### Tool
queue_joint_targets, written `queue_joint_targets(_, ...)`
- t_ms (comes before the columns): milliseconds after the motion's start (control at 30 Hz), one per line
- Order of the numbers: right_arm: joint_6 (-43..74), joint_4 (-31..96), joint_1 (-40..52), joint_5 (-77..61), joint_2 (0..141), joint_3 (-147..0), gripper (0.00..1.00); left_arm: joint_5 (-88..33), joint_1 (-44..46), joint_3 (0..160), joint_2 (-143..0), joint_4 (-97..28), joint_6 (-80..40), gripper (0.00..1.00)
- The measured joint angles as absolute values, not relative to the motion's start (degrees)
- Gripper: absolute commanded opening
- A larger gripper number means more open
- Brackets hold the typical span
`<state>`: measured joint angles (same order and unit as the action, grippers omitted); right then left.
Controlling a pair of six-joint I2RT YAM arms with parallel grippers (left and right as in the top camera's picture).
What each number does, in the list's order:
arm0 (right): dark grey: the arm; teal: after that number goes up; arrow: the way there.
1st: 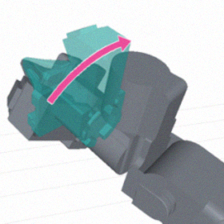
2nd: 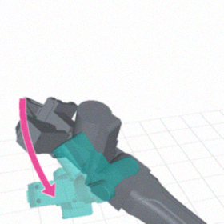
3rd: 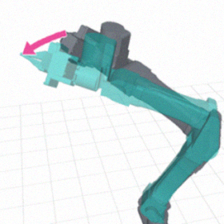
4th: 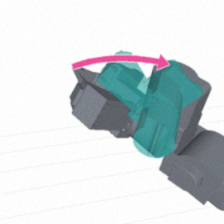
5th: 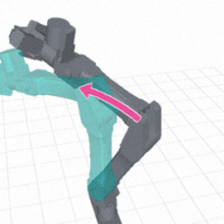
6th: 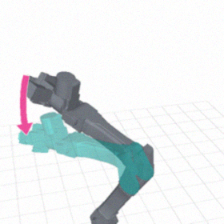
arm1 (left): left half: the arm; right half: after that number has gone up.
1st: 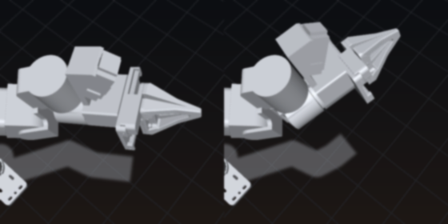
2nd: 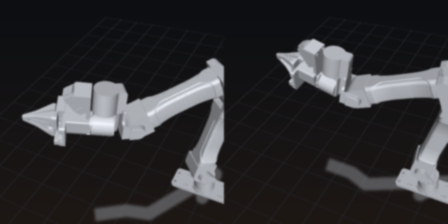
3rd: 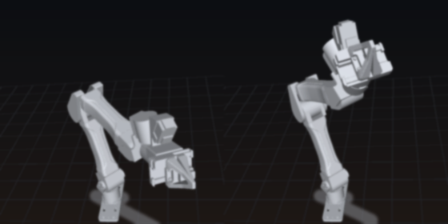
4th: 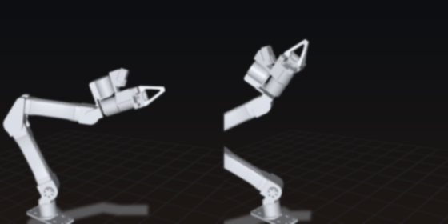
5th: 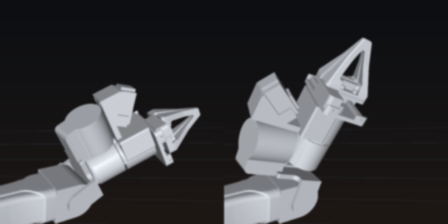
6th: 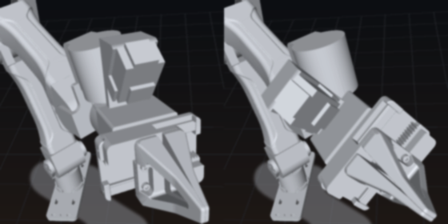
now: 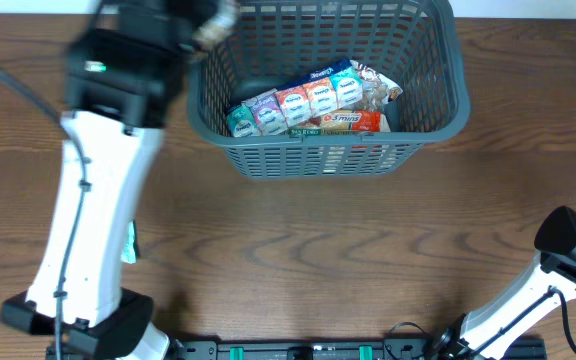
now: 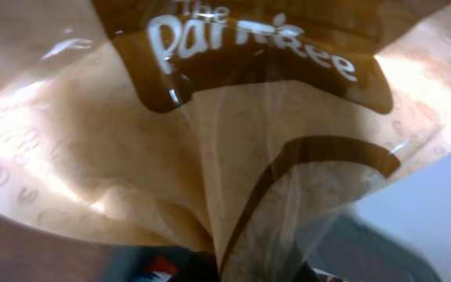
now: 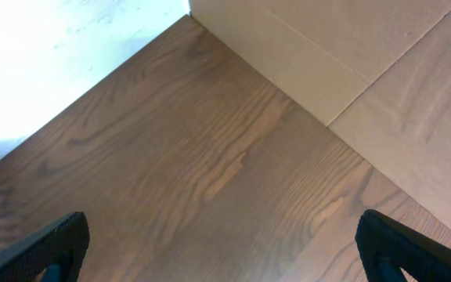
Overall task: Pack container
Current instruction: 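Carry the brown-and-white bag over the basket and release it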
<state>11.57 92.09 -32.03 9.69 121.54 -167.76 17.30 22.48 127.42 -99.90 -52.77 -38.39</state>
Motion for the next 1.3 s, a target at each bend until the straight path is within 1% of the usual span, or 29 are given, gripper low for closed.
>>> queue_joint_targets(100, 11.6, 92.1, -32.0, 9.7, 121.5, -167.8, 0.99, 17.1, 27.7, 127.4, -101.6, -49.9, -34.3, 0.06)
queue_joint_targets(200, 11.6, 92.1, -32.0, 9.7, 121.5, -167.8, 0.99, 16.5, 30.4, 127.4, -104.0, -49.3, -31.7, 0.06)
queue_joint_targets(400, 11.6, 92.1, -32.0, 9.7, 121.5, -167.8, 0.99, 12.1, 30.2, 127.4, -111.7, -49.4, -29.3, 0.05)
queue_joint_targets(600, 11.6, 92.1, -32.0, 9.7, 121.5, -167.8, 0.99, 10.2, 30.2, 127.3, -119.6, -50.4, -28.4, 0.06)
queue_joint_targets(1000, 11.6, 92.1, -32.0, 9.7, 121.5, -167.8, 0.99, 9.4, 30.2, 127.2, -122.1, -57.3, -28.5, 0.06)
queue_joint_targets(1033, 11.6, 92.1, -32.0, 9.7, 121.5, -167.8, 0.99, 9.4, 30.2, 127.2, -122.1, -57.8, -28.5, 0.10)
queue_joint_targets(1067, 11.6, 92.1, -32.0, 9.7, 121.5, -167.8, 0.99, 9.4, 30.2, 127.2, -122.1, -58.2, -28.5, 0.21)
queue_joint_targets(1100, 11.6, 92.1, -32.0, 9.7, 121.5, -167.8, 0.99, 9.4, 30.2, 127.2, -122.1, -58.6, -28.1, 0.47)
queue_joint_targets(1133, 11.6, 92.1, -32.0, 9.7, 121.5, -167.8, 0.99, 9.4, 30.2, 127.2, -122.1, -58.7, -28.0, 0.62)
queue_joint_targets(1200, 11.6, 92.1, -32.0, 9.7, 121.5, -167.8, 0.99, 9.4, 30.2, 127.2, -122.1, -58.5, -28.0, 0.77)
queue_joint_targets(1233, 11.6, 92.1, -32.0, 9.7, 121.5, -167.8, 0.99, 9.5, 30.2, 127.2, -122.1, -58.2, -27.7, 0.83)
queue_joint_targets(1300, 11.6, 92.1, -32.0, 9.7, 121.5, -167.8, 0.99, 10.3, 30.2, 127.2, -122.1, -57.3, -26.8, 0.89)
